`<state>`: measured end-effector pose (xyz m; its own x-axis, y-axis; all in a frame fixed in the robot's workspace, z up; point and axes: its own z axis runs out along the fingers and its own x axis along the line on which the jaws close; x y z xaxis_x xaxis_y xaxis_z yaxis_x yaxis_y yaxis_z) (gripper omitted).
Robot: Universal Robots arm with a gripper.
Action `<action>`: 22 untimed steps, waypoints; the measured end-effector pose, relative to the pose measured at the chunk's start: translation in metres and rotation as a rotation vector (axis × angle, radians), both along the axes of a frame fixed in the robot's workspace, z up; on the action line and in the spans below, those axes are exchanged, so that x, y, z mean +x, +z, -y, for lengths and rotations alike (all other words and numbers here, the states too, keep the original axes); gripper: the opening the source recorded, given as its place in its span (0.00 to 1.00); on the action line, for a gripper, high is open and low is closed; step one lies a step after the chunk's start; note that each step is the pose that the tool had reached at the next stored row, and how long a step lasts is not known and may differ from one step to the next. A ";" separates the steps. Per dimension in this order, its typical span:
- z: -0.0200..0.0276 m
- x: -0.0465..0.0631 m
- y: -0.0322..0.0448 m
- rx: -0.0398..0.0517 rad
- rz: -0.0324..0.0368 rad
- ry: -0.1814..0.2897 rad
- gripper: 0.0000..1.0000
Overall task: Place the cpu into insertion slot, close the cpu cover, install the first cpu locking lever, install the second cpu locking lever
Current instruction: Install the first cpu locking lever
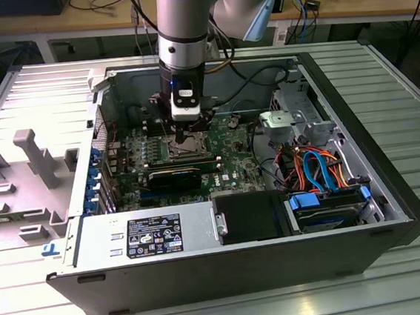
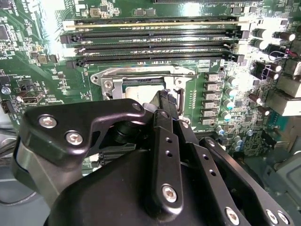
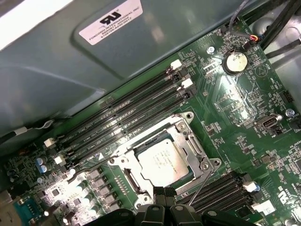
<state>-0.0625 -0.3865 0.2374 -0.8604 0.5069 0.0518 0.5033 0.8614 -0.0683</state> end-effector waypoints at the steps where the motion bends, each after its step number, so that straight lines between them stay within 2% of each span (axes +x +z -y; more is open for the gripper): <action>1: 0.0000 0.000 0.0000 0.0000 0.0000 0.002 0.11; 22: 0.0000 0.000 0.0000 0.0001 0.0000 0.058 0.11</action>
